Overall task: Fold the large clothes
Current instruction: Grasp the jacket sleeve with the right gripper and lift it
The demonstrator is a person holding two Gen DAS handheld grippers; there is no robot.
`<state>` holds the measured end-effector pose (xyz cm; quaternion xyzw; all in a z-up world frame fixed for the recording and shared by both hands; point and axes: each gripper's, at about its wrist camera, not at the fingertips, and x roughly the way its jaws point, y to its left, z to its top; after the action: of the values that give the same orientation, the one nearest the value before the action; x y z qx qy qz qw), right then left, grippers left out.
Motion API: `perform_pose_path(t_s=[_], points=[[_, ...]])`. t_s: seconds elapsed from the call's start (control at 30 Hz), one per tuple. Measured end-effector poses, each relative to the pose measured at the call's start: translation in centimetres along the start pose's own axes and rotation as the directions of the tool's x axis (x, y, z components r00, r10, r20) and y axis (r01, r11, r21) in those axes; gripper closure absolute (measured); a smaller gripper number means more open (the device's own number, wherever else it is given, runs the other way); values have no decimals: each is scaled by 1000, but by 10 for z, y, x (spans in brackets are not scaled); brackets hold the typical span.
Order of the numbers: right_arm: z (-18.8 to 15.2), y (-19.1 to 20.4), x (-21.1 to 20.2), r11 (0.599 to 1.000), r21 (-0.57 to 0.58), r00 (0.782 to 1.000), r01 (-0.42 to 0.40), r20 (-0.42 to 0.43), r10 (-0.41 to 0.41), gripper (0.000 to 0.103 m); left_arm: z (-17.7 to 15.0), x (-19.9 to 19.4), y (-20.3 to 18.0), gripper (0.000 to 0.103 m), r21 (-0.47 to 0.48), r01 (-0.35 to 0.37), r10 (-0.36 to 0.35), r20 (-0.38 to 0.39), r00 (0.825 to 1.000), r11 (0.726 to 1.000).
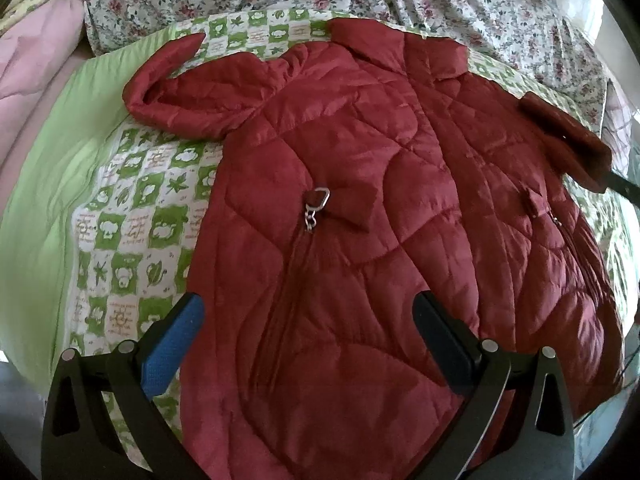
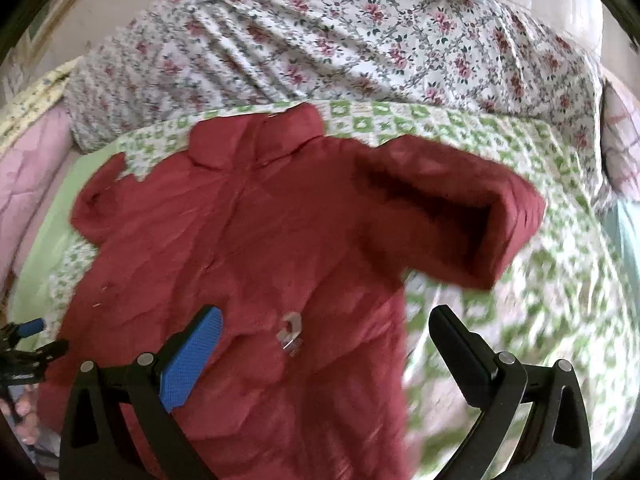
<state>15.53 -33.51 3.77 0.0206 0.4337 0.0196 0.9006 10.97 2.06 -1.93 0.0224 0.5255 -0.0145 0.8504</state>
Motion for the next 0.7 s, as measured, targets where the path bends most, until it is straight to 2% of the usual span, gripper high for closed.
perform_pose_path(t_s=[0.2,0.33,0.5,0.6,0.63,0.7], points=[[41,-26,37,995,-42,996,90,-8,-91,1,11,13,-4,0,1,16,-16,-17,1000,1000],[65,-37,70,975,-111,980,193,-27,-197,1,18,23,-9,0,9,21,-21,-30,999,1000],[90,-45,104,935,-202,951,293,-35,-306,13,24,32,-10,0,17,19,-18,-40,999,1000],[100,-52,108,951,-175,963,253,-50,-265,13,27,37,-8,0,10,20,-20,-44,999,1000],[103,-52,101,954,-175,967,245,-32,-254,13,27,38,-6,0,7,21,-20,-44,999,1000],[105,-47,93,940,-205,960,273,1,-279,13,28,41,-5,0,0,21,-21,-42,999,1000]])
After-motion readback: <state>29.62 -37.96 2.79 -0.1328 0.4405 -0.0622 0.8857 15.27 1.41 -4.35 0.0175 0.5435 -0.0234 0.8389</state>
